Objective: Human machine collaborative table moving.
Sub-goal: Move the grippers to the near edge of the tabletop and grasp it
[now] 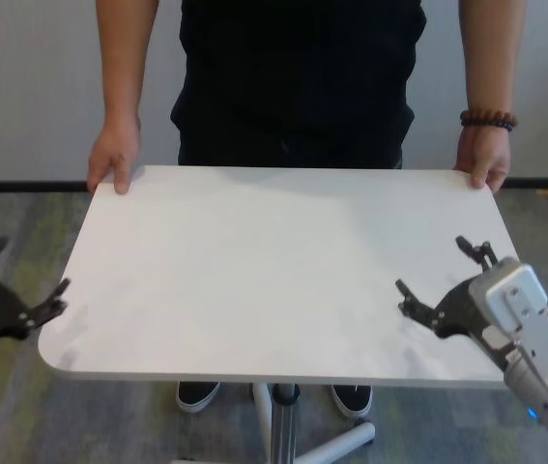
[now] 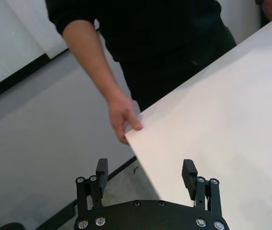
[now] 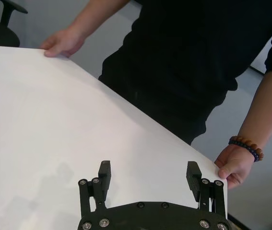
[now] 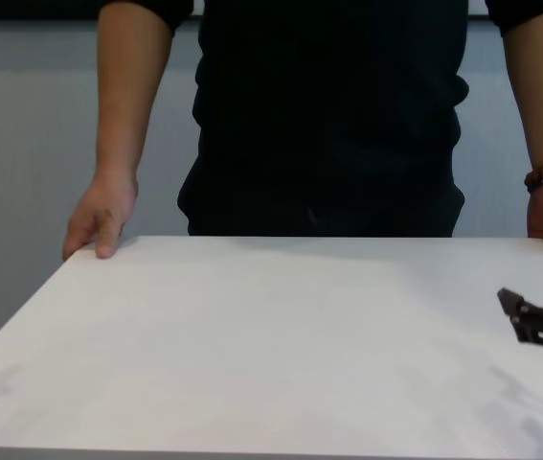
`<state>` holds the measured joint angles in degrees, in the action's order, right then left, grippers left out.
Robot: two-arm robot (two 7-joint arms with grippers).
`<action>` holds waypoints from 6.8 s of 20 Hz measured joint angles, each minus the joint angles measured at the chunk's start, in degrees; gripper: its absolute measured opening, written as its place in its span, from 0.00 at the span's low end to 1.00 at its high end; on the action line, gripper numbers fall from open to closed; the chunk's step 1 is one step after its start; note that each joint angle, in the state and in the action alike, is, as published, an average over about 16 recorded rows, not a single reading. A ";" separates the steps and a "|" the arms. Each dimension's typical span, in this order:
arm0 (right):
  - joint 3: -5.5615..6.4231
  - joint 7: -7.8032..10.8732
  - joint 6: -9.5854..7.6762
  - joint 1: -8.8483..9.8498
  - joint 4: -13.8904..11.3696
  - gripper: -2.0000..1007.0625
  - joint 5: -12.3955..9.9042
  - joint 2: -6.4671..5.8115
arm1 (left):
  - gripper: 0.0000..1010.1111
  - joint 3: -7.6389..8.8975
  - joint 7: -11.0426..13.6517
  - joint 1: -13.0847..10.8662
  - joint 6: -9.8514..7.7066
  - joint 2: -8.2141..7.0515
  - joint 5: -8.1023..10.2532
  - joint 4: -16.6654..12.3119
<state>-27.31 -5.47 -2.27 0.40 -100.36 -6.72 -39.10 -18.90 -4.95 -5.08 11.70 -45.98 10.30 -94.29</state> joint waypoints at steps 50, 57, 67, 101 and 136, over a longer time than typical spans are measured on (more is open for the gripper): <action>-8.14 -5.22 -29.13 10.76 -10.46 0.99 28.42 1.09 | 0.99 3.37 -22.02 -19.61 12.24 -1.91 -43.08 0.07; -7.02 -5.23 -27.46 11.57 -10.26 0.99 28.21 1.62 | 0.99 3.45 -21.92 -19.59 11.92 -2.02 -42.53 -0.06; -6.32 -5.31 -26.08 12.13 -10.15 0.99 27.80 1.94 | 0.99 4.54 -20.91 -19.92 7.19 -1.26 -41.92 -1.63; -6.58 -5.32 -26.85 11.94 -10.37 0.99 27.97 1.74 | 0.99 -0.28 -13.42 -8.91 -4.19 12.13 -54.23 5.55; -6.59 -5.32 -26.92 11.93 -10.39 0.99 27.97 1.72 | 0.99 -2.53 -4.67 -2.90 -9.97 18.23 -62.86 6.21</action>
<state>-33.90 -10.79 -29.19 12.34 -110.75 21.24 -37.37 -21.43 -9.62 -7.97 1.73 -27.76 -52.56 -88.08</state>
